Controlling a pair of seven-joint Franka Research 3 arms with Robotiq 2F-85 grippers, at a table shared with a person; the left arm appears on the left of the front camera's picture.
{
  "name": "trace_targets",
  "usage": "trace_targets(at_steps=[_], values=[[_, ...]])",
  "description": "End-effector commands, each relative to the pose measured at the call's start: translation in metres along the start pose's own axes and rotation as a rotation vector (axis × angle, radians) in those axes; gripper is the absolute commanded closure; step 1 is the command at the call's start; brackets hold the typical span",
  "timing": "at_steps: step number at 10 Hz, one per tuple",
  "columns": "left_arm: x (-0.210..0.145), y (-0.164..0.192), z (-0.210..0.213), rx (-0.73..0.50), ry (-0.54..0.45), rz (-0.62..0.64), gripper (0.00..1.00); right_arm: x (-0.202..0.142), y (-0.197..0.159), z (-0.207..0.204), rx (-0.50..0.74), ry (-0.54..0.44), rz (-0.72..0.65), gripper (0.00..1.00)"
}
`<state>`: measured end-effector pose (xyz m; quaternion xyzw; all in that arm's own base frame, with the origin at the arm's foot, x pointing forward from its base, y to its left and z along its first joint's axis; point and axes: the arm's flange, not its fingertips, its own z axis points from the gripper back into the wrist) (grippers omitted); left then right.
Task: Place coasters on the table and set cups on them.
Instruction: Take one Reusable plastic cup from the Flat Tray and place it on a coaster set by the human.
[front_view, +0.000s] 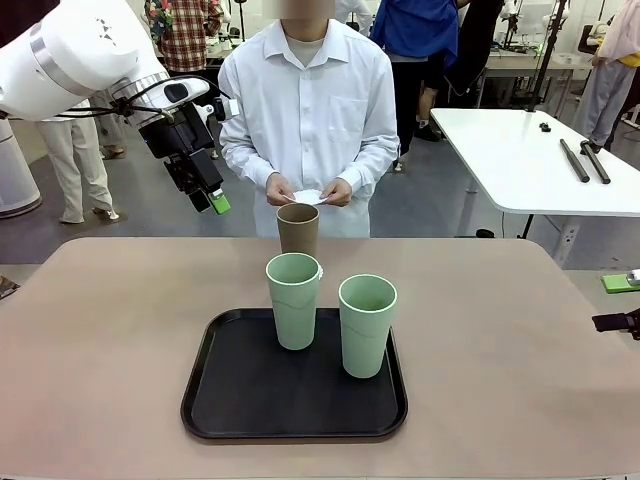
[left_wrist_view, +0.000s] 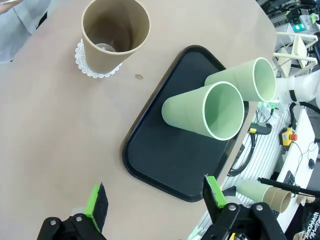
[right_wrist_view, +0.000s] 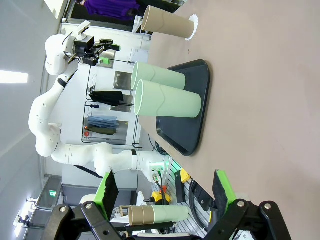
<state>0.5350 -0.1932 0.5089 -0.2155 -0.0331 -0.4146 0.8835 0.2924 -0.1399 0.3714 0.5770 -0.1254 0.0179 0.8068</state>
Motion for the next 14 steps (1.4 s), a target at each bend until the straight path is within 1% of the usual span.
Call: trace_targets(at_steps=[1,2,3,4,5,6,8,9,10,11,12,13,14], values=[[-0.004,0.020,-0.007,0.051,0.009,0.069,0.00,0.002,-0.001,0.000,0.012,-0.013,0.007,0.00],[-0.016,0.035,-0.007,0.151,0.066,0.120,0.00,0.002,-0.001,0.000,0.012,-0.013,0.007,0.00],[-0.053,0.033,-0.016,0.242,0.066,0.205,0.00,0.002,-0.001,0.000,0.012,-0.013,0.007,0.00],[-0.083,0.041,-0.008,0.290,0.066,0.267,0.00,0.002,-0.001,0.000,0.012,-0.013,0.007,0.00],[-0.104,0.057,0.014,0.323,0.082,0.295,0.00,0.002,-0.001,0.000,0.012,-0.013,0.007,0.00],[-0.145,0.069,0.012,0.340,0.080,0.378,0.00,0.002,-0.001,0.000,0.012,-0.013,0.007,0.00],[-0.205,0.076,0.011,0.372,0.102,0.522,0.00,0.002,-0.001,0.000,0.012,-0.013,0.007,0.00],[-0.220,0.076,0.018,0.358,0.127,0.559,0.00,0.002,-0.001,0.000,0.012,-0.013,0.007,0.00],[-0.231,0.070,0.020,0.328,0.139,0.546,0.00,0.002,-0.001,0.000,0.012,-0.013,0.007,0.00],[-0.240,0.060,0.015,0.325,0.091,0.502,0.00,0.002,-0.001,0.000,0.012,-0.013,0.007,0.00],[-0.233,0.084,0.018,0.332,0.118,0.532,0.00,0.002,-0.001,0.000,0.012,-0.013,0.007,0.00],[-0.233,0.084,0.018,0.332,0.118,0.532,0.00,0.002,-0.001,0.000,0.012,-0.013,0.007,0.00],[-0.240,0.074,0.017,0.329,0.115,0.531,0.00,0.002,-0.001,0.000,0.012,-0.013,0.007,0.00]])
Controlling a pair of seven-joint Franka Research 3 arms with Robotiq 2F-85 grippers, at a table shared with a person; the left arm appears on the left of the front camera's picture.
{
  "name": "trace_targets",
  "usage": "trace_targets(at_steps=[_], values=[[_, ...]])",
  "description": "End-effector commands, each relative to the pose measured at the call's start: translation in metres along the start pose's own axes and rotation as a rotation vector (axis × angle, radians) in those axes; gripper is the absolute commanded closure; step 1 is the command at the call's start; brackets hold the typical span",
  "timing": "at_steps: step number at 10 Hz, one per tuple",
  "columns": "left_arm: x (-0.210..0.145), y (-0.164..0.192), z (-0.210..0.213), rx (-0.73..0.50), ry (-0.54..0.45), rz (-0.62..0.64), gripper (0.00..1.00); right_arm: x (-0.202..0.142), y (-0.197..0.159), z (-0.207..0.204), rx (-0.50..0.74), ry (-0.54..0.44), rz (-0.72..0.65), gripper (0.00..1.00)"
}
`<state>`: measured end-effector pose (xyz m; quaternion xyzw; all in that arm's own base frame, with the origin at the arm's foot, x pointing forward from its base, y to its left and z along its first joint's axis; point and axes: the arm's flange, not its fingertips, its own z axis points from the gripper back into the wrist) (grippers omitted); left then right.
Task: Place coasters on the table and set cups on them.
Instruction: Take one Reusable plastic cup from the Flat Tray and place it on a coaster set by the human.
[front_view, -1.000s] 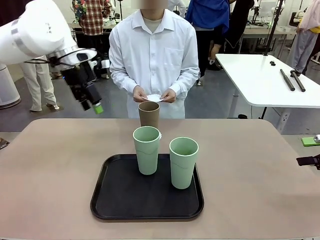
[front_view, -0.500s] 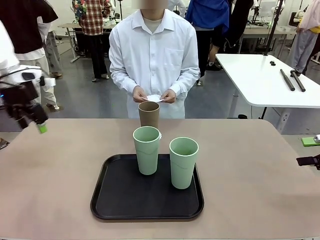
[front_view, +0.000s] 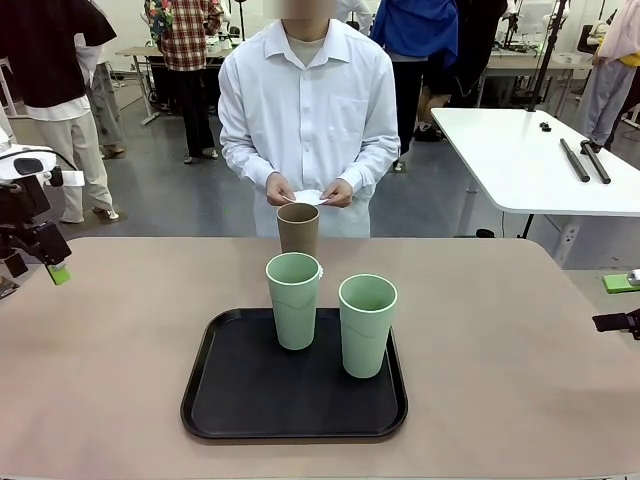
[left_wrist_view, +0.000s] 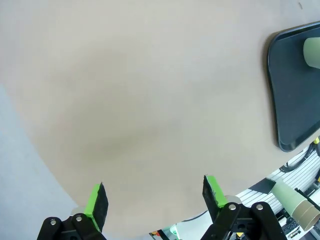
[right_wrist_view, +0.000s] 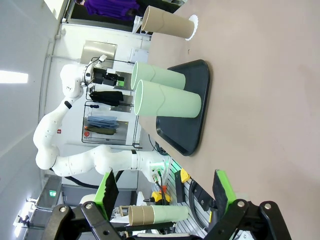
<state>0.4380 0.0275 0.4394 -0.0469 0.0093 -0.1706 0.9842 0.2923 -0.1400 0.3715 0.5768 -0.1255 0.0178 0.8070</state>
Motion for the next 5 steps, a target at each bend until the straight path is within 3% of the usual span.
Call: trace_targets(at_steps=[1,3,5], values=[[-0.016,0.011,0.003,-0.127,-0.071,-0.044,0.00,0.002,-0.001,0.000,0.013,-0.013,0.007,0.00],[-0.039,0.046,0.011,-0.367,-0.185,-0.146,0.00,0.002,-0.001,0.000,0.013,-0.013,0.007,0.00],[-0.043,0.100,0.004,-0.696,-0.267,-0.251,0.00,0.002,-0.001,0.000,0.013,-0.013,0.007,0.00]])
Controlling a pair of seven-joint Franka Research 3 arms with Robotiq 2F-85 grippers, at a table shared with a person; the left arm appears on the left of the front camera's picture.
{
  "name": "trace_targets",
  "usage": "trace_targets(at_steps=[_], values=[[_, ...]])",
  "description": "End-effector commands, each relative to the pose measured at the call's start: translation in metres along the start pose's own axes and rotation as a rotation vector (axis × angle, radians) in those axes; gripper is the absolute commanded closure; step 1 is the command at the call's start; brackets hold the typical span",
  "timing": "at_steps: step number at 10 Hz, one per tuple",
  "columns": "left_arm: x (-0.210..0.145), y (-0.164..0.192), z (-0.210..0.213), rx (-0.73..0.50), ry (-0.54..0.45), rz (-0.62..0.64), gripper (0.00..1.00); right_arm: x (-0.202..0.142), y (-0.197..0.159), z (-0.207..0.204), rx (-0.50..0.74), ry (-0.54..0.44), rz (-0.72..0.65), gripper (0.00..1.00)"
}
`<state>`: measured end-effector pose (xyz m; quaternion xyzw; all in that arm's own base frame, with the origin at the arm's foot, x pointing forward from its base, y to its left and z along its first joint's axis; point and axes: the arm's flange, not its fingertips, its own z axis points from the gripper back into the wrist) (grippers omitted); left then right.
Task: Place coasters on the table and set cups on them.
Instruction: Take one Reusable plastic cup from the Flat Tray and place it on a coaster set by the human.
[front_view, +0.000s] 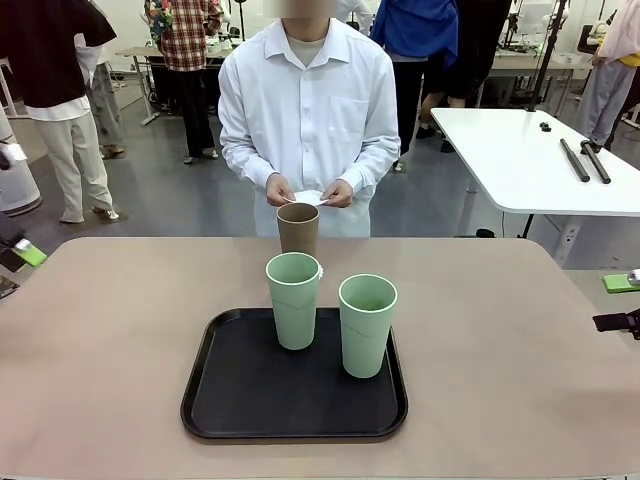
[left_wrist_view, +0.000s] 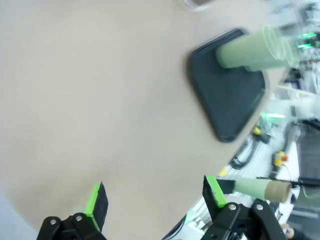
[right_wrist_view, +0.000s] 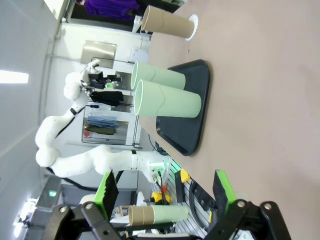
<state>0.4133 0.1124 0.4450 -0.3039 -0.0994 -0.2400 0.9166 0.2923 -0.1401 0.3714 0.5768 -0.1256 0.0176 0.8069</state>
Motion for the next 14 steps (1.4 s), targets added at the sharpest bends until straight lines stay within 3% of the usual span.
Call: trace_targets(at_steps=[1,4,6,9,14], values=[[-0.008,0.059,0.004,-0.393,-0.037,-0.037,0.00,0.002,-0.001,0.000,0.013,-0.012,0.007,0.00],[-0.046,0.118,-0.001,-0.660,-0.225,0.116,0.00,0.002,-0.001,0.000,0.013,-0.012,0.007,0.00],[-0.074,0.148,-0.004,-0.770,-0.276,0.237,0.00,0.002,-0.001,0.000,0.013,-0.012,0.007,0.00],[-0.109,0.151,0.011,-0.767,-0.428,0.372,0.00,0.002,-0.001,0.000,0.013,-0.012,0.007,0.00],[-0.107,0.112,0.026,-0.677,-0.397,0.403,0.00,0.002,-0.001,0.000,0.013,-0.012,0.007,0.00]])
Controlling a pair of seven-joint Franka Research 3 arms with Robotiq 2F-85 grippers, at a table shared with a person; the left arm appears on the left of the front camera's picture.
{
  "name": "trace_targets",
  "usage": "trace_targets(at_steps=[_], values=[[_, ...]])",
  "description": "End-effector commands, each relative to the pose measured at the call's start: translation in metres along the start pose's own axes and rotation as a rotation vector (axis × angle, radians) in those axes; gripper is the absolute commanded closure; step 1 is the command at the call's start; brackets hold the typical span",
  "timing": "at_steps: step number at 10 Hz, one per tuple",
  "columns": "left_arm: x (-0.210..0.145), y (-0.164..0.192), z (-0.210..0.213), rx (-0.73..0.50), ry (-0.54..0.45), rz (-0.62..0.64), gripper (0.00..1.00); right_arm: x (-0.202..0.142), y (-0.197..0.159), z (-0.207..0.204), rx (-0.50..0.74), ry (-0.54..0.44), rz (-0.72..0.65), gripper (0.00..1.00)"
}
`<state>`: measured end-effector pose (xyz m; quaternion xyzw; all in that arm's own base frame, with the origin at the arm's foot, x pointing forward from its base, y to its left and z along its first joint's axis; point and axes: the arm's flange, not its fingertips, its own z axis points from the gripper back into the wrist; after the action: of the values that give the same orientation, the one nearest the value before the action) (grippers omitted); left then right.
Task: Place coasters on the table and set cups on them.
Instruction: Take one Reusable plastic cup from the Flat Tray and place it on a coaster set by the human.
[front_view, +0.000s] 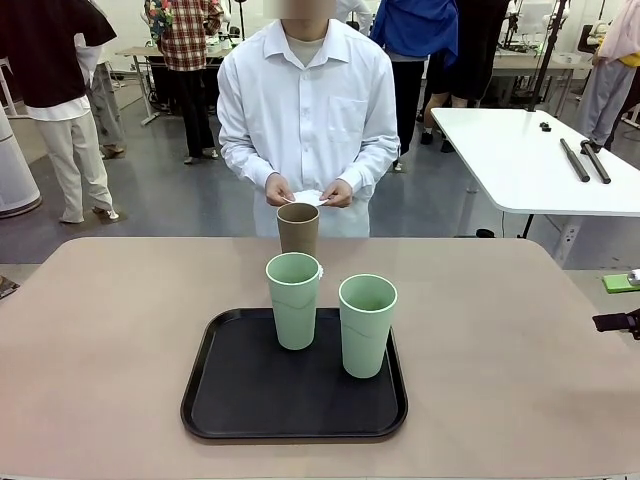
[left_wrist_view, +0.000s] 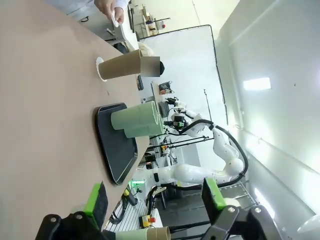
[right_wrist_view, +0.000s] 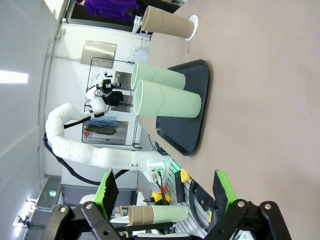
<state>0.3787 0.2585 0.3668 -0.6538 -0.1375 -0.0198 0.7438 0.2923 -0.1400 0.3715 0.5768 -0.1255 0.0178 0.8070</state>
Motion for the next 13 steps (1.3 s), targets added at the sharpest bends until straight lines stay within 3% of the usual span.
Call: trace_targets(at_steps=[1,2,13], values=[[-0.005,-0.014,-0.011,0.062,0.023,0.021,0.00,0.002,-0.001,0.000,0.013,-0.013,0.007,0.00],[0.000,0.000,0.000,0.000,0.000,0.000,0.00,0.002,-0.001,0.000,0.013,-0.013,0.007,0.00],[0.000,0.000,0.000,0.000,0.000,0.000,0.00,0.002,-0.001,0.000,0.013,-0.013,0.007,0.00]])
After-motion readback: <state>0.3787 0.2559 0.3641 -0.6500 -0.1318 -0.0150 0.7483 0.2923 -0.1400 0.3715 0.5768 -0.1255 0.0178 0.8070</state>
